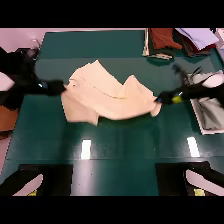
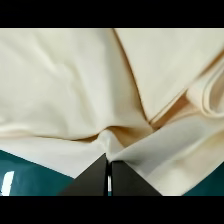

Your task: Fold the shirts.

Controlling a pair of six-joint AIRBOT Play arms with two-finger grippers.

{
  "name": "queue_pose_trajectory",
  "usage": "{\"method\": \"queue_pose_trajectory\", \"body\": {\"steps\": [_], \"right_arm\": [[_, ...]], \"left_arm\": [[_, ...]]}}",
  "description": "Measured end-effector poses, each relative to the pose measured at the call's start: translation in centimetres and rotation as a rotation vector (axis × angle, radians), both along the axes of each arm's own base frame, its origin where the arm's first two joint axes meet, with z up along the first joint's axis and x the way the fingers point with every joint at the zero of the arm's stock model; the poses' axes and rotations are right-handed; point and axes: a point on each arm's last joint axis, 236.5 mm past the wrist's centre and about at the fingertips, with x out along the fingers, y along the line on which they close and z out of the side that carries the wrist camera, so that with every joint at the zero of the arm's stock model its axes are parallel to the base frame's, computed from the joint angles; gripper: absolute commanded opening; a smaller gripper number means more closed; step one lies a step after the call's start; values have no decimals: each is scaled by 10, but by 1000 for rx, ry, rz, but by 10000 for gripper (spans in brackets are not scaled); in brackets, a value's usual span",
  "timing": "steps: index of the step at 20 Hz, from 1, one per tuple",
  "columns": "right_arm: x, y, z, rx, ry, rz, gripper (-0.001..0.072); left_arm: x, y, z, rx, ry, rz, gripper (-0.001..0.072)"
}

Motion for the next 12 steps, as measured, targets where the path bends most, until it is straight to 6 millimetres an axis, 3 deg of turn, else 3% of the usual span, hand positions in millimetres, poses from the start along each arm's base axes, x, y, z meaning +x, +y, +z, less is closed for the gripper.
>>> {"method": "queue_pose_trajectory", "body": {"steps": [3,6,9,12], "right_arm": [[12,-18,130,-31,-345,-42,13],[-10,-34,246,-77,-643,-94,13],[-44,-48,327,-132,-854,-156,13],[-70,-57,378,-179,-976,-209,13]], "left_arm": [[-17,3,136,-27,-318,-1,21],[-69,9,264,-57,-624,-3,21],[-124,15,345,-76,-835,-6,21],[-158,19,386,-89,-959,-4,21]]}}
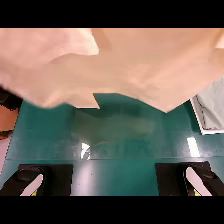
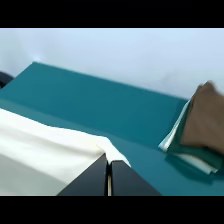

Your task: Fold the shirts.

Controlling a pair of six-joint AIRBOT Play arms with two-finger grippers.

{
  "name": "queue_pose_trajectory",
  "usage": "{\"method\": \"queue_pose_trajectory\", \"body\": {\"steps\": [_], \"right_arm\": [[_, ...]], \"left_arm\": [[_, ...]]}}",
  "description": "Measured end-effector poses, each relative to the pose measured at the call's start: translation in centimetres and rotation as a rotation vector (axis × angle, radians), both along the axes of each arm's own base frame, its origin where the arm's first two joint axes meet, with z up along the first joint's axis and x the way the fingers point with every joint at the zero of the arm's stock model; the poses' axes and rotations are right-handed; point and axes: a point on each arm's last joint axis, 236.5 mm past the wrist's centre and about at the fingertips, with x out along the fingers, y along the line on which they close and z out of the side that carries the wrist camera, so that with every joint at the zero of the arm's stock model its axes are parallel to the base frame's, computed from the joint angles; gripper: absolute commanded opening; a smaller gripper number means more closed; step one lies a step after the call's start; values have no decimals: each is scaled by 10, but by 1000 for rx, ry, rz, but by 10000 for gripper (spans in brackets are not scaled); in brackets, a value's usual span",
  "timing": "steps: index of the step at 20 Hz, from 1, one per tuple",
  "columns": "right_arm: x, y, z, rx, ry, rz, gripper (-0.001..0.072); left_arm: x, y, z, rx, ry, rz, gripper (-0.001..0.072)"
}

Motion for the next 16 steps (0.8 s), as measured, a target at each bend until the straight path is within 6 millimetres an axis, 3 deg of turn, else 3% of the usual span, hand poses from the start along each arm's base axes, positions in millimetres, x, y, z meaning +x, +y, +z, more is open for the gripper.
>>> {"method": "queue_pose_trajectory", "body": {"steps": [2,3,5,7,10,12,16], "right_arm": [[-4,-3,17,-6,-24,-15,13],[0,-4,19,-3,-11,-11,12],[19,-6,8,11,58,6,13],[49,-3,-19,33,174,48,13],[104,1,-93,29,425,73,13],[138,5,-159,4,620,78,13],[186,10,-285,-21,943,84,13]], "left_arm": [[2,1,4,5,-6,5,21],[13,1,-3,21,25,12,22],[47,-3,-29,61,128,16,23],[95,-7,-72,116,276,21,23],[173,-16,-159,194,534,2,23],[221,-22,-228,233,713,-14,23],[284,-29,-366,284,1020,-46,23]]}}
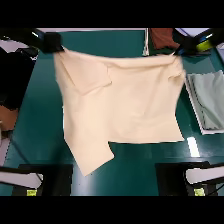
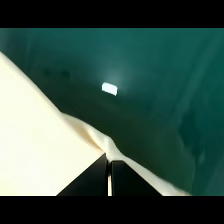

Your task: Fold the shirts.

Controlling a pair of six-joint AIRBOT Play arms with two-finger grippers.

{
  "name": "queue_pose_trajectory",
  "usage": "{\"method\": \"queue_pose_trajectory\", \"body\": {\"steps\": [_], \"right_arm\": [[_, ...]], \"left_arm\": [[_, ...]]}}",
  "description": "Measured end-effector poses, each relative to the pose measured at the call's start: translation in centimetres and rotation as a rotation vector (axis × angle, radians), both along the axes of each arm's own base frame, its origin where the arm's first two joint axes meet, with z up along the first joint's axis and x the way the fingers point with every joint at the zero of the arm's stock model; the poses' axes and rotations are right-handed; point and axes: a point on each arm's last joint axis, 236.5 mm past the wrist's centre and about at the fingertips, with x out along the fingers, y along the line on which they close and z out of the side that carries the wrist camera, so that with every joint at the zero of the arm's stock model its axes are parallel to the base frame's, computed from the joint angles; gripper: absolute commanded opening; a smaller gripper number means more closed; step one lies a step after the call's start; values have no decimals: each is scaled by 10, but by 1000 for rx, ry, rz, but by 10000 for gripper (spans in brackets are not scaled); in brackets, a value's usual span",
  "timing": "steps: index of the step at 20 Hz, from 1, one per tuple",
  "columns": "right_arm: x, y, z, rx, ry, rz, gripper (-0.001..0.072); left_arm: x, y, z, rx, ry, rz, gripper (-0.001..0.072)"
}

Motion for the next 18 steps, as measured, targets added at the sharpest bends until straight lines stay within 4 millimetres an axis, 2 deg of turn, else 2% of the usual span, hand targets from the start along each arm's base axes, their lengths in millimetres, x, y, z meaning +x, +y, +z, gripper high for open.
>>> {"method": "queue_pose_trajectory", "body": {"steps": [2,4,6,8,12,18], "right_arm": [[14,2,-45,-2,91,2,13],[29,0,-78,-7,135,-13,13],[38,-2,-96,-9,146,-22,13],[40,-6,-103,-34,149,-13,12],[21,-23,-118,-95,209,-7,13],[-19,-37,-156,-122,311,-33,14]], "left_arm": [[19,-1,-49,10,81,5,23],[33,-1,-79,15,115,15,22],[39,0,-96,25,134,17,22],[36,2,-109,53,165,-3,22],[17,18,-134,145,263,-30,23],[-12,30,-175,203,409,-47,41]]}}
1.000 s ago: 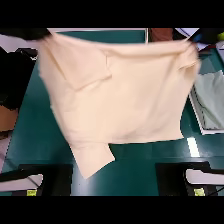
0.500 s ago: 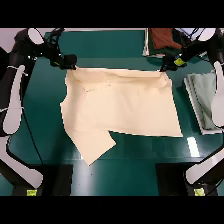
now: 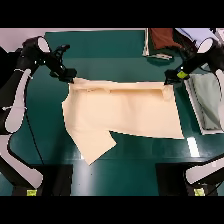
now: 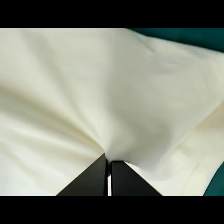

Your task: Fold the shirts.

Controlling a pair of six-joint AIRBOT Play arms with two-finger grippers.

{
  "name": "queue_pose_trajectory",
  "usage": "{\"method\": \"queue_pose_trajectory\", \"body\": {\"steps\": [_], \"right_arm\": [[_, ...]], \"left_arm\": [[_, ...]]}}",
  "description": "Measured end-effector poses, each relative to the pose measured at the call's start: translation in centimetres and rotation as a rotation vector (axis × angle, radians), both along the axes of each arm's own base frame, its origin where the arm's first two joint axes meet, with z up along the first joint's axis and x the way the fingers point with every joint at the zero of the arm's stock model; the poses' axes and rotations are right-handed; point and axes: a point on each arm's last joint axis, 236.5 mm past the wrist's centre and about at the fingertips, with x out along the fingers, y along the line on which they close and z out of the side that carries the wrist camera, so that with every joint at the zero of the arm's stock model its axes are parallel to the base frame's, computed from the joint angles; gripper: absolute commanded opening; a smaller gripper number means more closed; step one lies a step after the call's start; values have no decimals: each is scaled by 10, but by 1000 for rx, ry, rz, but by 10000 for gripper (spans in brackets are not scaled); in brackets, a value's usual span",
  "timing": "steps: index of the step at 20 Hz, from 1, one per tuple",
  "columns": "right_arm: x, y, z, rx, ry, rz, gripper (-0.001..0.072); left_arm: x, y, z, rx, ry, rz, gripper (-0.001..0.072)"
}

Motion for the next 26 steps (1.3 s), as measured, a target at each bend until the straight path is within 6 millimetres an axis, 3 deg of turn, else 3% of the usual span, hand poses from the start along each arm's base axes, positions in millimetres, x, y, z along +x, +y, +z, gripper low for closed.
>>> {"method": "queue_pose_trajectory", "body": {"steps": [1,2,3,4,8,12,16,19,21,23,26], "right_arm": [[-5,0,-5,-3,7,-1,16],[-9,0,-9,-8,11,-1,135],[-11,-2,-12,-19,9,-4,372],[-13,-3,-12,-23,4,-5,410],[-19,-9,10,-16,-43,-27,410],[-51,-18,47,-13,-81,-47,409],[-92,-20,67,-18,-129,-67,409],[-110,-12,76,5,-182,-81,409],[-116,-7,80,24,-210,-87,409],[-119,-2,83,36,-226,-85,409],[-121,6,86,59,-241,-78,409]], "left_arm": [[-4,1,-6,4,18,0,324],[-7,4,-10,16,33,0,452],[-10,6,-13,25,45,4,415],[-12,7,-14,26,50,4,415],[-21,9,8,32,24,1,417],[-63,16,22,38,27,16,444],[-141,23,-4,25,88,74,444],[-206,17,-34,-27,148,130,444],[-237,12,-51,-69,178,171,444],[-256,3,-64,-120,198,211,444],[-266,-13,-78,-208,200,273,444]]}}
